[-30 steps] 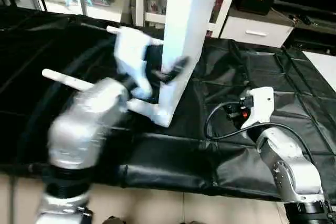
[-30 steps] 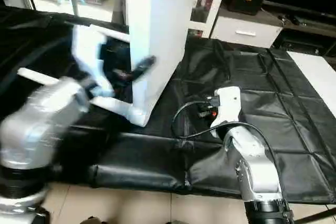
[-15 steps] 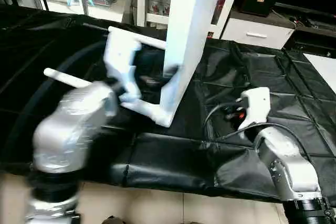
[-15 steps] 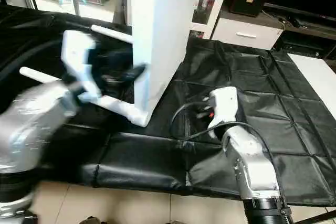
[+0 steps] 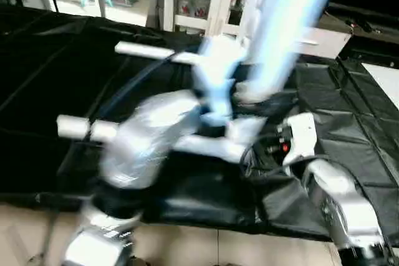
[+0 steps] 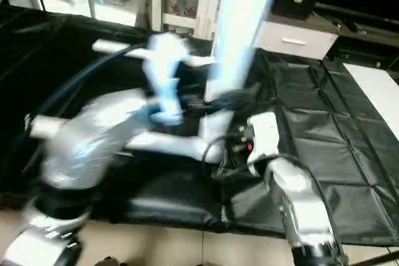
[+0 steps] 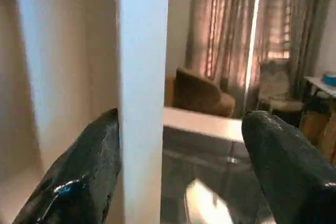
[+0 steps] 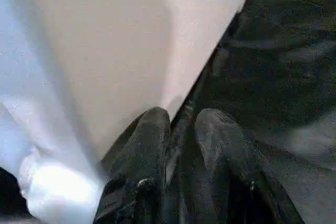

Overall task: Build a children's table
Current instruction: Flip table

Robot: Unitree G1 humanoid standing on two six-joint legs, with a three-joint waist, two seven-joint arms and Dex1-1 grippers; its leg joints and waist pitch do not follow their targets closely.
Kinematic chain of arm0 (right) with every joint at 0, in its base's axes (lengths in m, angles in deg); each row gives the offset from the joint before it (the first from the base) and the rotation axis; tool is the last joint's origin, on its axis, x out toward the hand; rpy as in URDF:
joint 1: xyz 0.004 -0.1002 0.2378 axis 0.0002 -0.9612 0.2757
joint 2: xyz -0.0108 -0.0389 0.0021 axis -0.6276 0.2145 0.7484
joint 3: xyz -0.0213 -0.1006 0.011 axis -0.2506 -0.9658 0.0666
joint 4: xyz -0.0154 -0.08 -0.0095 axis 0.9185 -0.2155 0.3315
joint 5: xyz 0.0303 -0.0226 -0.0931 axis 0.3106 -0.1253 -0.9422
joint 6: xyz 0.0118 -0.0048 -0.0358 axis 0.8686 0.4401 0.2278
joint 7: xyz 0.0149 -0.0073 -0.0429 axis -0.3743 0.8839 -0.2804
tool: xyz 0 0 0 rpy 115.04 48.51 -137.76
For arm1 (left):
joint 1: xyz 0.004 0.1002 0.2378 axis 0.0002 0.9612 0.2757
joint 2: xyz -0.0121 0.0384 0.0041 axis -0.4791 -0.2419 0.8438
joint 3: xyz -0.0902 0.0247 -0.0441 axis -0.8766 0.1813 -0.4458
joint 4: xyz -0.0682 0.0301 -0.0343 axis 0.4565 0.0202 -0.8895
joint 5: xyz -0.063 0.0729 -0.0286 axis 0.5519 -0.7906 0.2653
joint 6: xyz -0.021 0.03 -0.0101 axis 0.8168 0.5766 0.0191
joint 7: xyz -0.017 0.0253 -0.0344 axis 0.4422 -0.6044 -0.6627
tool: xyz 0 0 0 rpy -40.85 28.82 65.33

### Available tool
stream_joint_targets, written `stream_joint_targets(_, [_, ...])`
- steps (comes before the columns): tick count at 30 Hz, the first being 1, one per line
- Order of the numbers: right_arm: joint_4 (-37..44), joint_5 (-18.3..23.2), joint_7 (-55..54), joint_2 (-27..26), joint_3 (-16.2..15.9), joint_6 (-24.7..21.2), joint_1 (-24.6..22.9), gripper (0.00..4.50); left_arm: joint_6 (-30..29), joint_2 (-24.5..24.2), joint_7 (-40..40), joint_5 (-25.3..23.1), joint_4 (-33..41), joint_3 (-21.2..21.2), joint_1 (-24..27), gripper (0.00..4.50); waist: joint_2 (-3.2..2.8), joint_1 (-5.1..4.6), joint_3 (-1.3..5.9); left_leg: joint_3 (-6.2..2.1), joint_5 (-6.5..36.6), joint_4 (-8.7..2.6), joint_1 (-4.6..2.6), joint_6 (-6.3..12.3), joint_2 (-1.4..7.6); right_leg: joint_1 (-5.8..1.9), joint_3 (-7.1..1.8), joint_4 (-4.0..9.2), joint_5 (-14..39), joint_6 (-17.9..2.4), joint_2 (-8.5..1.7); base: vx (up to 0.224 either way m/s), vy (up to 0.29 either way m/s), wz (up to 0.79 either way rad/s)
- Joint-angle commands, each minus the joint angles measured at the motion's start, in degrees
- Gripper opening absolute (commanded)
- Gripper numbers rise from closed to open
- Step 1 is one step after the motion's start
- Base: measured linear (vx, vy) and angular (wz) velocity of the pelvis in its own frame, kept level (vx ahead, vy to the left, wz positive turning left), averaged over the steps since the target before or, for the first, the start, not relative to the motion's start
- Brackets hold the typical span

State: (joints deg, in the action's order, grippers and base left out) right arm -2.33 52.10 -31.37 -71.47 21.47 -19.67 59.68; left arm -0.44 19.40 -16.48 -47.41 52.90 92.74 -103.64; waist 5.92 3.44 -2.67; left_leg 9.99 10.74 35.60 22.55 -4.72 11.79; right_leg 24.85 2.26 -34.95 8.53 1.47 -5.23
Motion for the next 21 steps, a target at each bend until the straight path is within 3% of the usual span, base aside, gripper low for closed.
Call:
stream_joint_targets(1, [1.35, -0.45, -0.56, 0.47, 0.45, 0.22, -0.77, 1.04, 3.78, 1.91, -1.16, -2.67, -5.25, 1.67, -1.36, 3.78, -0.24, 0.05, 3.74, 0.13, 12.11, -4.54, -0.53, -1.25, 0.29, -3.48, -1.17, 4.25, 13.44, -5.05, -1.29, 0.000, 0.000, 0.00])
stream_joint_targets(4, [1.79, -0.46, -0.99, 0.27, 0.96, 0.21, -1.15, 1.04, 6.29, 3.09, -3.29, -4.01, -8.58, 0.99, -1.81, 3.78, -0.38, 0.01, 3.69, -0.01, 14.01, -4.68, -0.50, -1.16, 0.37, -3.42, -1.08, 4.62, 16.44, -4.49, -1.38, 0.000, 0.000, 0.00])
stream_joint_targets(8, [2.98, 0.34, -1.83, -0.62, 2.48, 0.79, -1.93, 1.04, 14.37, 6.20, -9.39, -7.29, -17.70, -1.05, -3.60, 3.78, -0.31, -0.01, 3.75, -0.11, 14.91, -4.70, -0.65, -0.63, 0.49, -3.21, -0.98, 4.88, 17.76, -4.44, -1.40, 0.000, 0.000, 0.00])
stream_joint_targets(9, [3.53, 0.63, -1.85, -0.85, 2.67, 0.84, -2.16, 1.04, 16.80, 7.56, -10.17, -7.86, -20.00, -1.82, -4.09, 3.78, -0.60, -0.02, 3.72, -0.14, 15.55, -4.74, -0.70, -0.67, 0.46, -3.11, -0.93, 4.99, 17.97, -4.57, -1.35, 0.000, 0.000, 0.00])
stream_joint_targets(12, [3.67, 0.57, -1.84, -0.83, 2.58, 0.94, -2.26, 1.04, 17.86, 8.21, -10.35, -7.90, -20.73, -2.24, -4.19, 3.78, -0.34, -0.08, 3.68, -0.32, 16.18, -4.88, -0.48, -0.66, 0.51, -3.37, -0.87, 4.85, 18.96, -4.55, -1.56, 0.000, 0.000, 0.00])
stream_joint_targets(13, [3.76, 0.56, -1.87, -0.87, 2.52, 1.03, -2.33, 1.04, 18.39, 8.54, -10.88, -8.10, -21.08, -2.57, -4.22, 3.78, -0.61, 0.03, 3.68, -0.33, 16.13, -4.87, -0.55, -0.63, 0.52, -3.30, -0.87, 4.92, 19.01, -4.61, -1.60, 0.000, 0.000, 0.00])
stream_joint_targets(15, [3.89, 0.56, -1.91, -0.95, 2.49, 1.07, -2.39, 1.04, 18.97, 8.57, -11.21, -8.38, -21.43, -2.77, -4.26, 3.78, -0.55, -0.01, 3.69, -0.25, 16.24, -4.81, -0.71, -0.42, 0.58, -3.12, -0.90, 4.93, 18.40, -5.14, -1.56, 0.000, 0.000, 0.00])
stream_joint_targets(21, [4.87, 0.75, -1.61, -1.75, 2.57, 2.43, -2.84, 1.04, 19.06, 3.05, -5.63, -6.28, -14.60, -4.32, -0.82, 3.78, -0.66, 0.01, 3.71, -0.27, 15.22, -4.88, -0.73, -0.30, 0.74, -3.25, -0.95, 4.37, 15.28, -6.84, -1.66, 0.000, 0.000, 0.00])
